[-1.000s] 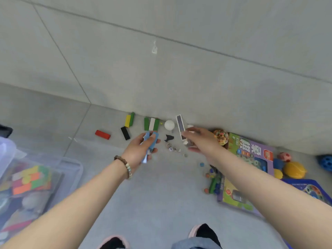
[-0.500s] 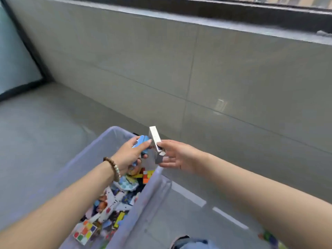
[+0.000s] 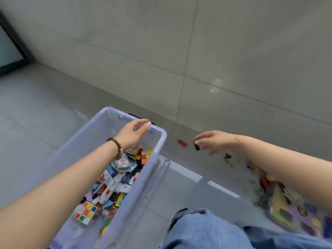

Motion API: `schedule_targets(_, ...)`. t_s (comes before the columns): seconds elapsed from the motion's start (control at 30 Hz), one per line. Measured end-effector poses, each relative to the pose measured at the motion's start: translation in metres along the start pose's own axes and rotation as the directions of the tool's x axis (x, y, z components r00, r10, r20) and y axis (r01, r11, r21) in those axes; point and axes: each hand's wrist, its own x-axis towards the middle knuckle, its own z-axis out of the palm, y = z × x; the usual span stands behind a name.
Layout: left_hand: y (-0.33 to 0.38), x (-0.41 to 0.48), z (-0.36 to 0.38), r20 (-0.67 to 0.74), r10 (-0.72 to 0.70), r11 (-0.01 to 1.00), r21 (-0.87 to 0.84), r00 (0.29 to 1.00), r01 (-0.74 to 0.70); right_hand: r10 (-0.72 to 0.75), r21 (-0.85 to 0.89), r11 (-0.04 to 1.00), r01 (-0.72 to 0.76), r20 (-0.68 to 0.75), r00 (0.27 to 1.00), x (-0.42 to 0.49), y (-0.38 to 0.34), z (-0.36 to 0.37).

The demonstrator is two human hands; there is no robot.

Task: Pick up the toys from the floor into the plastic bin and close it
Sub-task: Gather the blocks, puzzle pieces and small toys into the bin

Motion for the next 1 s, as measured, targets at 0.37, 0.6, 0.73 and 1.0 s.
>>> schedule_targets(0.37, 0.008, 0.045, 0.296, 0.549, -0.182, 0.977, 0.005, 0.816, 0.215, 0.454, 0.323, 0.848, -0.421, -0.031, 0.890, -0.033, 0.265, -0.081)
schedule_targets(0.6, -0.082, 0.055, 0.406, 0.644, -0.149, 0.949, 0.306, 0.750, -0.075, 0.516, 0.604, 0.706, -0.370, -0.080, 0.853, -0.017, 0.362, -0.033)
schedule_targets(0.73, -0.109, 0.049, 0.453, 0.748, -0.053, 0.868, 0.362, 0.662, -0.339, 0.502, 0.705, 0.667, -0.239, -0.188, 0.844, -0.002, 0.384, -0.022)
schedule_targets(1.0, -0.114, 0.044, 0.504, 0.738, 0.168, 0.767, 0.319, 0.654, -0.557, 0.438, 0.778, 0.623, -0.087, -0.254, 0.863, -0.005, 0.408, -0.032)
